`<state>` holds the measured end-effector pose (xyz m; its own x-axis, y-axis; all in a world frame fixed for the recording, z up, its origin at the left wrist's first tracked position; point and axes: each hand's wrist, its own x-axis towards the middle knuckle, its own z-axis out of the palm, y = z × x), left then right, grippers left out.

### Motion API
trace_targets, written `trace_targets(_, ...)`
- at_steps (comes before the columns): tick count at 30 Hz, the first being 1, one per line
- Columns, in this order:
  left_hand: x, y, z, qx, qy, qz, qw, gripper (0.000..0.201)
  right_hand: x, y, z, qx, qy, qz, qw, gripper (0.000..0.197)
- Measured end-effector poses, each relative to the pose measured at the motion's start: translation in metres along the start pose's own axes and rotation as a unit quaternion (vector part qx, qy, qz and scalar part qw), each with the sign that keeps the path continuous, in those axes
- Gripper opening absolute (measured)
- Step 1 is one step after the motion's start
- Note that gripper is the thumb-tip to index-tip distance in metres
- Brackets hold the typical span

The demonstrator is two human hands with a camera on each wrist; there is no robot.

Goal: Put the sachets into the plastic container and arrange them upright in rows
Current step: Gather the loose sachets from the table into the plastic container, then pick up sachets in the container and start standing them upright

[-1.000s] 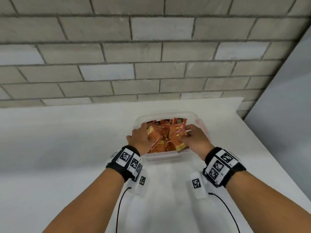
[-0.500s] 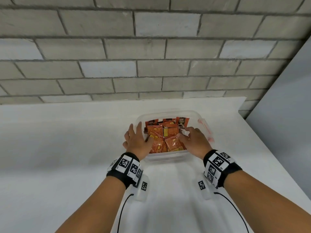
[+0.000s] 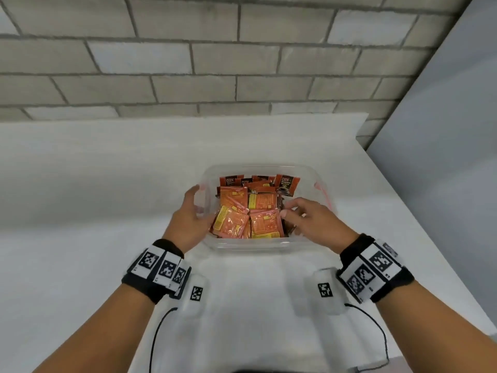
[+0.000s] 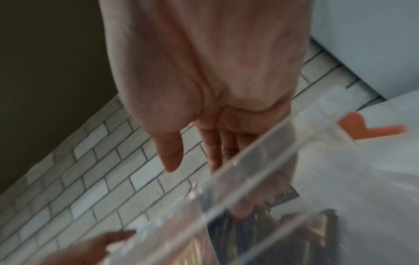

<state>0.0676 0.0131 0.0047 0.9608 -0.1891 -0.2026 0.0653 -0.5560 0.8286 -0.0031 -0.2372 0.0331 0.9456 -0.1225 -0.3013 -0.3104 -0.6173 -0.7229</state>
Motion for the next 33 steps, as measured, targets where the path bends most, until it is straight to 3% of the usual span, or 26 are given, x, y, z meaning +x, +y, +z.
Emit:
trace_targets(1, -0.005, -0.001, -0.001, -0.004, 0.01, -0.008, 1.0, 0.058, -0.007, 0.002, -0.002, 0.02, 0.006, 0.0, 1.0, 0.028)
trace_targets(3, -0.007, -0.001, -0.005, -0.017, 0.034, -0.022, 0.999, 0.049, -0.013, 0.007, -0.011, 0.028, 0.118, -0.02, 0.992, 0.021)
trace_targets(5, -0.004, 0.0, -0.009, -0.048, 0.037, -0.04, 0.997, 0.05, -0.01, 0.018, -0.023, -0.03, 0.253, -0.012, 0.967, 0.031)
trace_targets(6, -0.003, 0.001, -0.01, -0.062, 0.027, -0.049, 0.996, 0.054, -0.007, 0.026, -0.028, -0.053, 0.277, 0.016, 0.959, 0.04)
trace_targets(8, -0.003, 0.004, -0.011, -0.073, -0.005, -0.059, 0.996, 0.061, -0.002, 0.042, -0.033, -0.048, 0.246, 0.095, 0.963, 0.058)
trace_targets(10, -0.007, 0.005, -0.01, -0.063, -0.026, -0.057, 0.996, 0.06, -0.001, 0.057, -0.027, 0.018, 0.197, 0.127, 0.972, 0.063)
trace_targets(14, -0.028, -0.002, -0.012, -0.055, -0.039, -0.049, 0.996, 0.054, -0.023, 0.067, -0.006, 0.142, 0.159, 0.122, 0.969, 0.044)
trace_targets(18, -0.057, -0.019, -0.015, -0.061, -0.021, -0.037, 0.997, 0.04, -0.059, 0.067, 0.006, 0.154, 0.145, 0.106, 0.971, 0.037)
trace_targets(22, -0.072, -0.037, -0.017, -0.101, 0.036, -0.043, 0.993, 0.013, -0.092, 0.066, 0.014, 0.179, 0.137, 0.104, 0.969, 0.026)
trace_targets(29, -0.086, -0.044, -0.003, -0.17, -0.004, -0.044, 0.984, 0.018, -0.101, 0.076, 0.02, 0.17, 0.146, 0.128, 0.966, 0.027)
trace_targets(33, -0.089, -0.045, 0.001, -0.166, -0.004, -0.052, 0.985, 0.045, -0.097, 0.072, 0.023, 0.216, 0.163, 0.139, 0.953, 0.036)
